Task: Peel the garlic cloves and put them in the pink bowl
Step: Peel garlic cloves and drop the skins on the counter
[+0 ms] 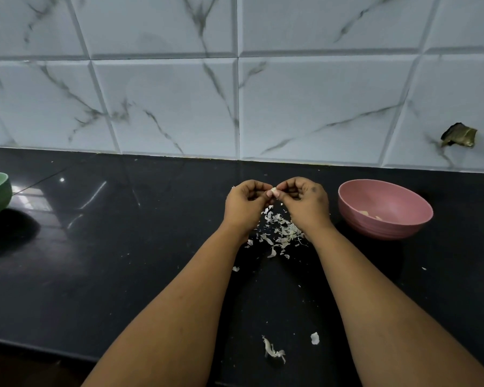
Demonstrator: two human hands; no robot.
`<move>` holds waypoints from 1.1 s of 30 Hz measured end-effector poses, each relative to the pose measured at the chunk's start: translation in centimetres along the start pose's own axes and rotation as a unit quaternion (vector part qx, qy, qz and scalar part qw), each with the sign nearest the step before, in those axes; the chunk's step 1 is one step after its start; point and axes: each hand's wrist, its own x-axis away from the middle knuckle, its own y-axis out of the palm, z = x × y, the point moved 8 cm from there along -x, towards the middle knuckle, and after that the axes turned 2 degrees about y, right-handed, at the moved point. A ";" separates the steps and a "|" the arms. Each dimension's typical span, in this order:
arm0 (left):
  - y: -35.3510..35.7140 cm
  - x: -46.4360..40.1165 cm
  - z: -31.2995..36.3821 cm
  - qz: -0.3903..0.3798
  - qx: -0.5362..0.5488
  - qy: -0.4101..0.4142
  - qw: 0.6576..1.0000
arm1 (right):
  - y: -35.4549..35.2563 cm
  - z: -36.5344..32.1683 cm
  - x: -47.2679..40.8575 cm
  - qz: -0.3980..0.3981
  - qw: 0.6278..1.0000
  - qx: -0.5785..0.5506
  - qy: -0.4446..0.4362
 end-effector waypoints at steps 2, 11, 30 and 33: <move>0.0 0.1 0.1 -0.002 0.004 0.000 1.000 | 0.0 0.0 0.0 -0.005 1.000 -0.003 -0.001; 0.0 0.1 0.4 -0.017 0.021 -0.002 1.000 | 0.6 0.4 -0.1 -0.046 0.999 0.011 0.002; 1.4 1.2 -1.6 0.024 0.283 -0.161 0.945 | 1.4 -1.3 0.1 0.006 0.982 0.155 -0.112; 1.5 1.2 -1.8 0.036 0.313 -0.183 0.931 | 1.5 -1.4 0.3 0.000 0.983 0.144 -0.111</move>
